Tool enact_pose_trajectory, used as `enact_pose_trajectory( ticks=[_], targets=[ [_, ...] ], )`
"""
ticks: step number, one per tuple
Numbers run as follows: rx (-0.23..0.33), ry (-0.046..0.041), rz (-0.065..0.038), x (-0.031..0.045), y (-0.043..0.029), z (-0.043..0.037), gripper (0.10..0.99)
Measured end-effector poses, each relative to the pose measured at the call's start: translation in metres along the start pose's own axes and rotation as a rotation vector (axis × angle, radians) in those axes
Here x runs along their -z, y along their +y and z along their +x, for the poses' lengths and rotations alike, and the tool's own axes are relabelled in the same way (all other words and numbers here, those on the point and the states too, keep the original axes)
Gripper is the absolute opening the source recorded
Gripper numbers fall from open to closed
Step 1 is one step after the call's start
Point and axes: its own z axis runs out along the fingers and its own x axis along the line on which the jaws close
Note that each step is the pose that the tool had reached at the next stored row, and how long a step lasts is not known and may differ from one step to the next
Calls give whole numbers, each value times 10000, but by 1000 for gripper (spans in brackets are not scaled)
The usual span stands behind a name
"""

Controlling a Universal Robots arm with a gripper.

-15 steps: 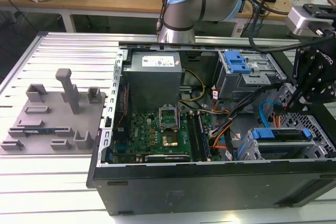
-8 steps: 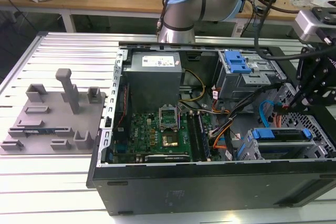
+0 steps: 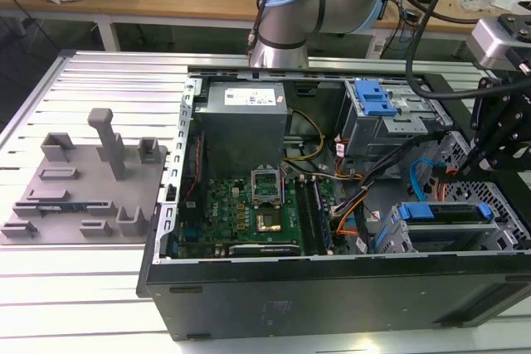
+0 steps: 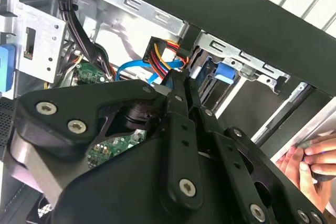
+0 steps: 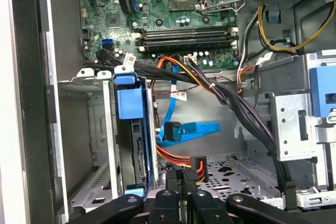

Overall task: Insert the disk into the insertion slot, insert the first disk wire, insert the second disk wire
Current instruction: 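Insert the first disk wire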

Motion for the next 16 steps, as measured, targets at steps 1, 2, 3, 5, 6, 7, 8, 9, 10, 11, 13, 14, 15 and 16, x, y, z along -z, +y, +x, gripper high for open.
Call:
enact_pose_trajectory(
  ticks=[1, 2, 3, 5, 6, 7, 8, 9, 10, 11, 13, 14, 15, 16],
  targets=[
    [-4, 80, -23, 0, 1, 1, 161],
    [-11, 199, -37, -3, 1, 2, 161],
    [-13, 258, -34, -5, 1, 2, 161],
    [-12, 274, -20, -11, 6, 2, 161],
    [-9, 272, 18, -13, 21, 4, 161],
    [-7, 259, 63, -17, 36, 8, 161],
    [-4, 236, 133, -20, 63, 15, 161],
    [-2, 215, 172, -22, 76, 19, 161],
    [0, 184, 221, -24, 89, 25, 161],
    [3, 174, 227, -24, 89, 25, 161],
    [5, 174, 228, -24, 89, 26, 161],
    [5, 174, 228, -24, 89, 26, 161],
    [5, 174, 228, -24, 89, 26, 161],
    [6, 174, 228, -24, 89, 26, 161]
  ],
)
